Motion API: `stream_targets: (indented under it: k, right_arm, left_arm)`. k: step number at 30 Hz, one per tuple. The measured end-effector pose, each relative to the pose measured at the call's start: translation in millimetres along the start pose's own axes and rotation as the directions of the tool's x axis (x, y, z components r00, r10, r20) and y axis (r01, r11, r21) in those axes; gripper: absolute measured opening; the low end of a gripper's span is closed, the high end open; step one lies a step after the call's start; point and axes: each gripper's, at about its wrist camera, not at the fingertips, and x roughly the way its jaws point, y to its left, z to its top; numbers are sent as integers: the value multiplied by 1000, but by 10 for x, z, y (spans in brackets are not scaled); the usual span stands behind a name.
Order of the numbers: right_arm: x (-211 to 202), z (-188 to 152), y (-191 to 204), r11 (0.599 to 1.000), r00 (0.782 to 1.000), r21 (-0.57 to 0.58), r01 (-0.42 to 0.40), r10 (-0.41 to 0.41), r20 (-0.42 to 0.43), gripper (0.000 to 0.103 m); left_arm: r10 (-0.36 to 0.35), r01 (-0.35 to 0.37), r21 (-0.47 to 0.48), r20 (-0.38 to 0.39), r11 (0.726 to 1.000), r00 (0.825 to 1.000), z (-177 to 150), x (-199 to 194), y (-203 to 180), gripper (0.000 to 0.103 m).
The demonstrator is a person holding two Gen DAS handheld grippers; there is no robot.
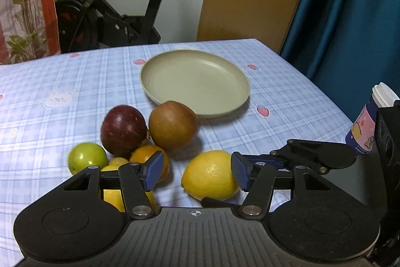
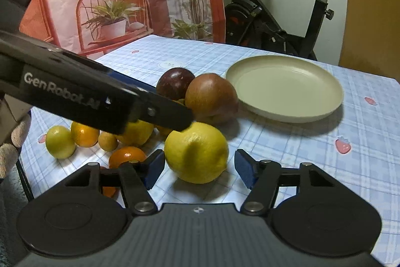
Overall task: Organize fruits
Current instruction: 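Move the left tool down toward the yellow lemon in the fruit cluster, then close the left tool around the yellow lemon and lift it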
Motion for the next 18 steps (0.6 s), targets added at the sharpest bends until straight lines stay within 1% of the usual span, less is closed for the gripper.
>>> stream_targets:
  k: [10, 13, 16, 18]
  right_arm:
    - [86, -91, -40, 999, 999, -16, -28, 29, 18, 61]
    - [90, -100, -63, 999, 999, -3, -35, 35, 24, 61]
    - [103, -98, -120, 999, 998, 11, -46, 46, 30, 61]
    - [104, -89, -113, 999, 998, 10, -46, 46, 33, 61]
  left_arm:
    - [-41, 40, -18, -39, 999, 998, -37, 169, -38, 63]
    - [-45, 43, -27, -38, 999, 998, -35, 204, -36, 63]
    - [-69, 66, -51, -64, 997, 996, -41, 252, -33, 64]
    - [-63, 60, -50, -60, 997, 996, -45, 251, -43, 64]
